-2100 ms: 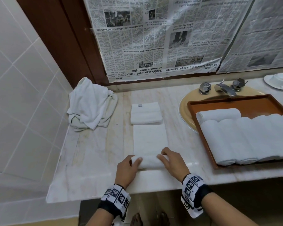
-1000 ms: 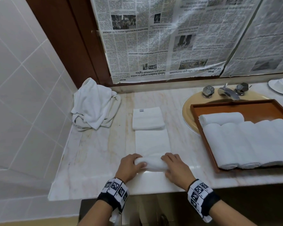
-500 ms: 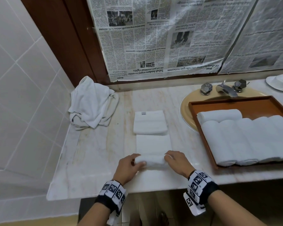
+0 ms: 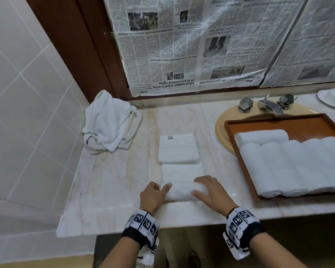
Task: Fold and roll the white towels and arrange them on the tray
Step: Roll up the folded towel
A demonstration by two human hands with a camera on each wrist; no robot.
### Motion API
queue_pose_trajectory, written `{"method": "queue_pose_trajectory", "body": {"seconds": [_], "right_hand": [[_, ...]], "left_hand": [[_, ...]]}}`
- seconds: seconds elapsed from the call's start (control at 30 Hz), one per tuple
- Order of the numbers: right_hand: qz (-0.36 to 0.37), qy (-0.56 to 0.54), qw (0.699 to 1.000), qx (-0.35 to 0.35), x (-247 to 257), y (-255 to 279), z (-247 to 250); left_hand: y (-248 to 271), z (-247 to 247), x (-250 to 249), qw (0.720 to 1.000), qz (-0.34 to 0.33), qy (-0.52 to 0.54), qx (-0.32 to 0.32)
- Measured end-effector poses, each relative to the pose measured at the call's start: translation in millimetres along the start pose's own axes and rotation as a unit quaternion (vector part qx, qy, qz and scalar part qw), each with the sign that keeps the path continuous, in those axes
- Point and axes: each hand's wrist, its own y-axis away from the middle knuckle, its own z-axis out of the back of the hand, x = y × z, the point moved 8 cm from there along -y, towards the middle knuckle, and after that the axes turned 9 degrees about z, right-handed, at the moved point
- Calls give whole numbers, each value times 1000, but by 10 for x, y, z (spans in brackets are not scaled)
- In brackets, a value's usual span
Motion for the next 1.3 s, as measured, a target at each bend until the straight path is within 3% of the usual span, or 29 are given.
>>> {"method": "queue_pose_trajectory", "body": {"seconds": [0.07,0.17,0.3,0.5,0.6,0.7,0.73,0.87,0.93,1.07,1.13,1.3], "right_hand": [[7,-4,1000,7,-28,0,-9],[-18,-15,1000,14,-72,-81,0],[-45,-44,997,39,-119,-178,30],[-60,-64,994,58,-133,-107,10],[-7,60,998,28,-43,-49,27],[86,188,977,-44,230,11,65],[104,189,975,-51,264,29,56],[77,180,980,45,110,40,-84],[69,167,983,45,90,0,-83],[24,75,995,62,42,-115,-51],[9,43,996,76,25,-158,-36],[-19,4,994,105,16,-198,-35]], "left_hand": [[60,-6,-45,998,-56,-1,-25],[222,-2,-192,975,-199,-32,-94],[343,-190,-242,946,-278,-150,-73],[231,-193,-256,945,-250,-209,-21],[120,-165,-237,959,-218,-174,48],[25,-184,-209,963,-206,-155,82],[7,-180,-208,965,-201,-145,82],[46,-137,-194,979,-169,-100,61],[80,-122,-193,982,-162,-83,40],[203,-129,-258,967,-231,-105,18],[225,-151,-272,959,-248,-131,24],[-1,-146,-302,967,-204,-142,62]]}}
